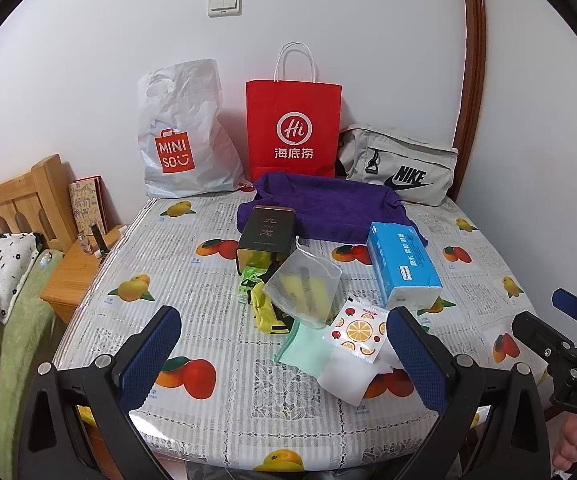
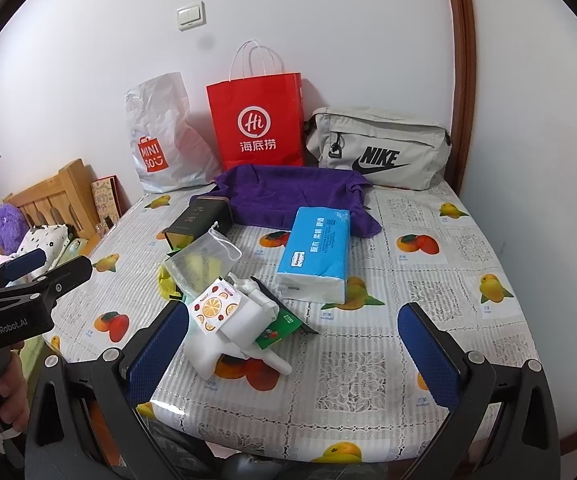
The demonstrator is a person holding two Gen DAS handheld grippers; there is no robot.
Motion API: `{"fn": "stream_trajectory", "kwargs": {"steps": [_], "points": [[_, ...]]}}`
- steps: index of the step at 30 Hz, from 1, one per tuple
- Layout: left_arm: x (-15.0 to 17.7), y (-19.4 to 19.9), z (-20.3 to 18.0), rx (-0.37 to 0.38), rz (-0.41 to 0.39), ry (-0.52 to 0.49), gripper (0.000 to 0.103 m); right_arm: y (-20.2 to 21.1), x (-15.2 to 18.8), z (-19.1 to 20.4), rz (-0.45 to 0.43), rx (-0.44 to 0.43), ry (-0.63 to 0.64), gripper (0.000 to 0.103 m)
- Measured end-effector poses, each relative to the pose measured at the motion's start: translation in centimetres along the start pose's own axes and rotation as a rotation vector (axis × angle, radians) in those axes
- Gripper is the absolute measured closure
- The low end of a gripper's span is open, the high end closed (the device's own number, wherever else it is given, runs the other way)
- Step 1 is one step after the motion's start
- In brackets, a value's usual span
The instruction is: Organize soft objects
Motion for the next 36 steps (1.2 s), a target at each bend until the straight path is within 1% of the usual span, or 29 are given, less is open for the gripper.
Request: {"fn": "stream_trajectory", "kwargs": {"steps": [22, 36], "points": [[0.25, -0.01, 0.14, -0.003, 0.003, -0.002, 0.0, -0.03, 0.18, 0.1, -0.003, 0.0, -0.001, 0.0], [0.71, -0.34, 0.32, 0.017, 0.015, 0.004, 0.0, -0.38, 0.35, 0.14, 0.008, 0.0, 0.003, 0.0]]}}
Point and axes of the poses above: each gripper's, at about its wrist camera, not at the fingertips, and y roughly against the way its jaws point, z to its left, x to its underside, the point moved 4 cm from there along -y, roughly the way its jaws point, and after that the axes turned 5 degrees about -z, right-handed, at the moved point
